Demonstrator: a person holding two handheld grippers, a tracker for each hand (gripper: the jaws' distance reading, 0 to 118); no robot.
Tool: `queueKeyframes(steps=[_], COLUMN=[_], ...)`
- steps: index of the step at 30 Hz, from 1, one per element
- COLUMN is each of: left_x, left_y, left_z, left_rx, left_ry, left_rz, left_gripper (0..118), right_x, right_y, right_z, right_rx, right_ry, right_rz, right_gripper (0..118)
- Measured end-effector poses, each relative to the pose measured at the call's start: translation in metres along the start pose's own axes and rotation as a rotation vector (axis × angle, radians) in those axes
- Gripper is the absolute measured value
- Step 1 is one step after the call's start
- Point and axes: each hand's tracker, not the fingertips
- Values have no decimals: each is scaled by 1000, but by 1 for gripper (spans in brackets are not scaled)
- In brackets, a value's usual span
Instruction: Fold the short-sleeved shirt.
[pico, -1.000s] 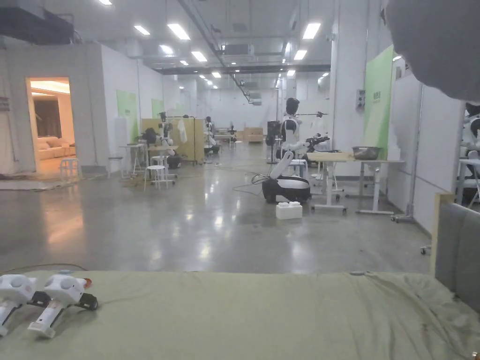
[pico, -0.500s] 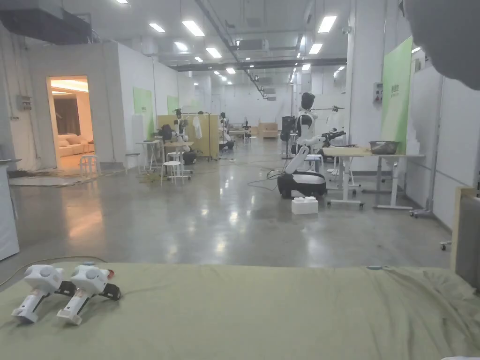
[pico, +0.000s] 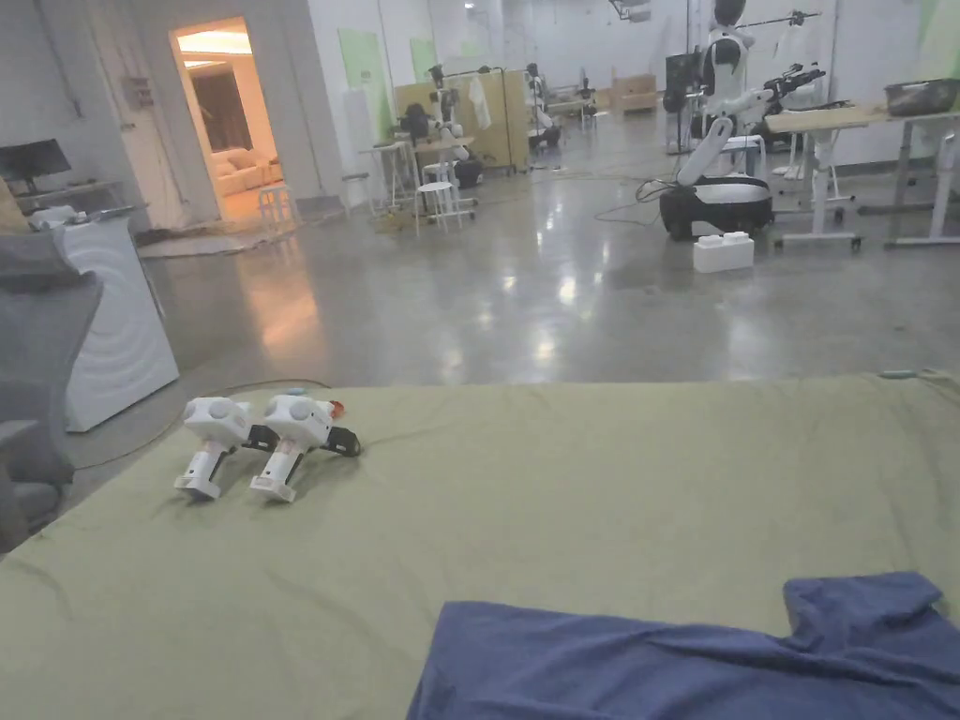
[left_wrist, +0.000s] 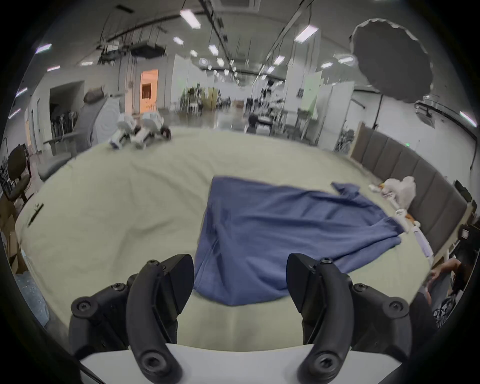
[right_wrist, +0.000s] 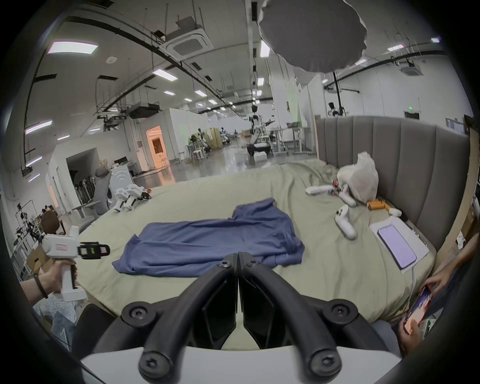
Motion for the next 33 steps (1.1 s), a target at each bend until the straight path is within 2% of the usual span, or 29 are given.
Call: queueKeyframes(steps=[4,7,8,9,10,11,14,15,16,17,18,21,24,26,28,29,30,31,32,33], left_x=[-6,3,7,11,12,12,15,13,12,13,13,10,8,8,7,10,12,12,12,13], left_y=[-5,-13,-14,-18,-18,-16,-15,-16,-15,-15,-16,-16,-15,-15,-16,-16,-17,-16,-16,-16], left_z=[-51,-71,-74,-71,-71,-73,-78,-81,-82,-79,-78,-77,-77,-76,-76,-76,-76,-75,-75,-77], left_rx=[-102,-153,-154,-135,-136,-137,-167,-177,-181,-183,-184,-185,-188,-188,-188,-185,-184,-184,-185,-186], left_ry=[58,35,51,73,59,40,58,60,57,55,53,45,38,36,35,38,41,45,46,47], left_rz=[62,28,11,-15,-18,-16,9,4,6,6,4,6,18,20,23,18,10,7,4,4], left_gripper=[61,57,52,40,15,3,3,3,3,3,3,3,3,3,3,3,3,3,3,3], right_x=[13,20,23,26,30,30,44,51,57,66,75,103,117,109,92,85,78,70,62,53], right_y=[-6,-13,-15,-17,-19,-18,-17,-17,-16,-16,-18,-30,-44,-45,-42,-40,-39,-39,-38,-39], right_z=[-10,-19,-22,-25,-27,-30,-54,-68,-83,-103,-125,-187,-236,-244,-243,-243,-241,-239,-240,-243], right_rx=[-54,-97,-111,-122,-128,-135,-151,-156,-166,-194,-214,-282,-350,-334,-334,-356,-332,-322,-330,-332], right_ry=[-37,-64,-68,-71,-72,-72,-86,-94,-110,-122,-139,-158,-213,-246,-273,-304,-290,-276,-277,-292], right_rz=[-35,-50,-56,-70,-81,-94,-124,-134,-134,-130,-149,-247,-264,-194,-61,-23,10,64,116,188], right_gripper=[0,0,0,0,0,0,3,13,38,75,82,79,77,76,73,64,53,39,16,5])
